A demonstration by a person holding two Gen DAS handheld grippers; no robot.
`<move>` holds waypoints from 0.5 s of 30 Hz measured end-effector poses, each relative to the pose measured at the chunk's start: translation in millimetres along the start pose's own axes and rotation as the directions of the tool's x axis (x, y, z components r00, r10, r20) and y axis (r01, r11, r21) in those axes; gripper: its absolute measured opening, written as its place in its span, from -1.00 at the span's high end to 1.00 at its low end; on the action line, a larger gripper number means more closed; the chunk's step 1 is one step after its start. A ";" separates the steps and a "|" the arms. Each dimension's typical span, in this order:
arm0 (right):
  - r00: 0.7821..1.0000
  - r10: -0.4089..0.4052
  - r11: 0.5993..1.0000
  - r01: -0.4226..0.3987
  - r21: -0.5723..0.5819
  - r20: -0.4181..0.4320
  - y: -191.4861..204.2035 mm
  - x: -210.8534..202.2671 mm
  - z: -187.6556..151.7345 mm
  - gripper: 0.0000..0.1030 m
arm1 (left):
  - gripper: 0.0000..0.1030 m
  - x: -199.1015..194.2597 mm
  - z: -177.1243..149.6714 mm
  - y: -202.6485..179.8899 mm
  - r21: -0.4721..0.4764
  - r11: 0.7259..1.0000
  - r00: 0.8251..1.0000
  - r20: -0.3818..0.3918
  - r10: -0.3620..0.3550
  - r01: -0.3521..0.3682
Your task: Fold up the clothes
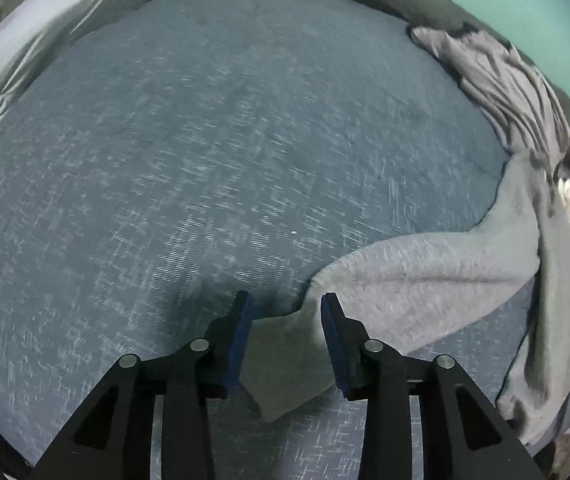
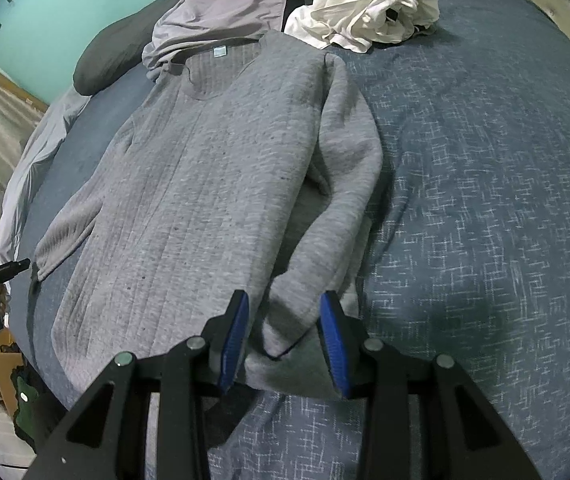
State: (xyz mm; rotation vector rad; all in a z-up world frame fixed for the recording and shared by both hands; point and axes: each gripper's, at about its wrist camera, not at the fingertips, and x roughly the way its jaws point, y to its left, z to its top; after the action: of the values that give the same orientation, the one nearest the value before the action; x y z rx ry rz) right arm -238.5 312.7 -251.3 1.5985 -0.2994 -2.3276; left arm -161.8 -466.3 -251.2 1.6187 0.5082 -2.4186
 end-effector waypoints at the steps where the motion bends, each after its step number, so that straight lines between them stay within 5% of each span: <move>1: 1.000 0.001 1.000 -0.001 -0.001 0.000 0.1 0.3 0.4 0.27 | 0.23 -3.8 -3.2 3.8 -0.009 1.000 1.000 0.003 -0.002 0.002; 15: 0.999 0.034 0.999 -0.034 -0.018 0.008 10.0 0.2 1.1 0.27 | 0.13 16.7 -47.8 29.2 -0.212 0.970 0.993 0.030 -0.113 0.116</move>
State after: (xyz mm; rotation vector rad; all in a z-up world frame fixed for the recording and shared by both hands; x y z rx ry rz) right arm -238.3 303.3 -247.7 1.5637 -0.3048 -2.3063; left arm -117.4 -474.5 -288.3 1.5156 0.8494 -2.3586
